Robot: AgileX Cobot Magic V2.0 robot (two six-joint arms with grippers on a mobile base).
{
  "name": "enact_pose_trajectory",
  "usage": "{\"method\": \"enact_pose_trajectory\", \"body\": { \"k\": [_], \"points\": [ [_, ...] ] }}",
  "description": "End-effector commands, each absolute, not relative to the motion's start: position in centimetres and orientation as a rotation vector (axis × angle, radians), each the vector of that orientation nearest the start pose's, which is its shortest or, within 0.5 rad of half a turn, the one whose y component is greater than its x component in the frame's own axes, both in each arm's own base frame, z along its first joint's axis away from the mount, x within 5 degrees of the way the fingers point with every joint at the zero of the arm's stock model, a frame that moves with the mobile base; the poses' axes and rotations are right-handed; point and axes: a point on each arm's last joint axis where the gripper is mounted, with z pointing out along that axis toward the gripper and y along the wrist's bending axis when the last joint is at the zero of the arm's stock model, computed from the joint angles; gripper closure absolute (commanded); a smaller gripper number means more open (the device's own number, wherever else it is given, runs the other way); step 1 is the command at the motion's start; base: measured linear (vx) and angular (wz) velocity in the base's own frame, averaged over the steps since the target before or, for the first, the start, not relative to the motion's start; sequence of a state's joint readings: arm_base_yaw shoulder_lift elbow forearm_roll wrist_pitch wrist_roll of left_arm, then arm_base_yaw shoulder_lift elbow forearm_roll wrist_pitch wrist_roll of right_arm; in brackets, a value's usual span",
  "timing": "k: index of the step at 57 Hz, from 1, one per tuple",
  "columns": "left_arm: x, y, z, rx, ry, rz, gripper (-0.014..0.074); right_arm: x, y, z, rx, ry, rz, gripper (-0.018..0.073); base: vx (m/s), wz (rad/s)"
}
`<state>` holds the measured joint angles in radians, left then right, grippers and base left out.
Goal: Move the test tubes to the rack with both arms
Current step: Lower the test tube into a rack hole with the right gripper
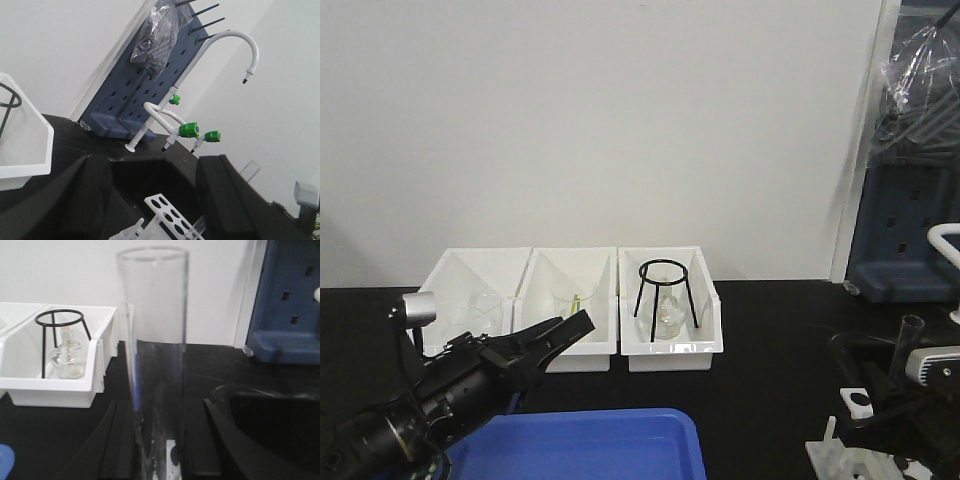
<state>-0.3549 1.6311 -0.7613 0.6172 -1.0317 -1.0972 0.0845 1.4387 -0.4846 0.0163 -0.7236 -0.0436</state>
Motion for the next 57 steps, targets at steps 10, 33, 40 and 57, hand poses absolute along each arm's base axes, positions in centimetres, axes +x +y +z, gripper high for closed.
{"method": "enact_pose_trajectory", "body": {
  "k": [10,33,40,57],
  "points": [
    [28.7,-15.5,28.1,0.181,1.418,-1.305,0.0103,27.3,1.8,24.5,-0.084,1.509,-0.037,0.0566,0.00,0.00],
    [28.7,-15.5,28.1,0.180,1.418,-1.305,0.0103,24.8,0.9,21.6,0.001,1.559,-0.061,0.0565,0.00,0.00],
    [28.7,-15.5,28.1,0.180,1.418,-1.305,0.0103,24.4,0.8,20.8,0.001,1.561,-0.065,0.0565,0.00,0.00],
    [28.7,-15.5,28.1,0.180,1.418,-1.305,0.0103,25.3,0.9,18.0,0.008,1.625,-0.058,0.0565,0.00,0.00]
  ]
}}
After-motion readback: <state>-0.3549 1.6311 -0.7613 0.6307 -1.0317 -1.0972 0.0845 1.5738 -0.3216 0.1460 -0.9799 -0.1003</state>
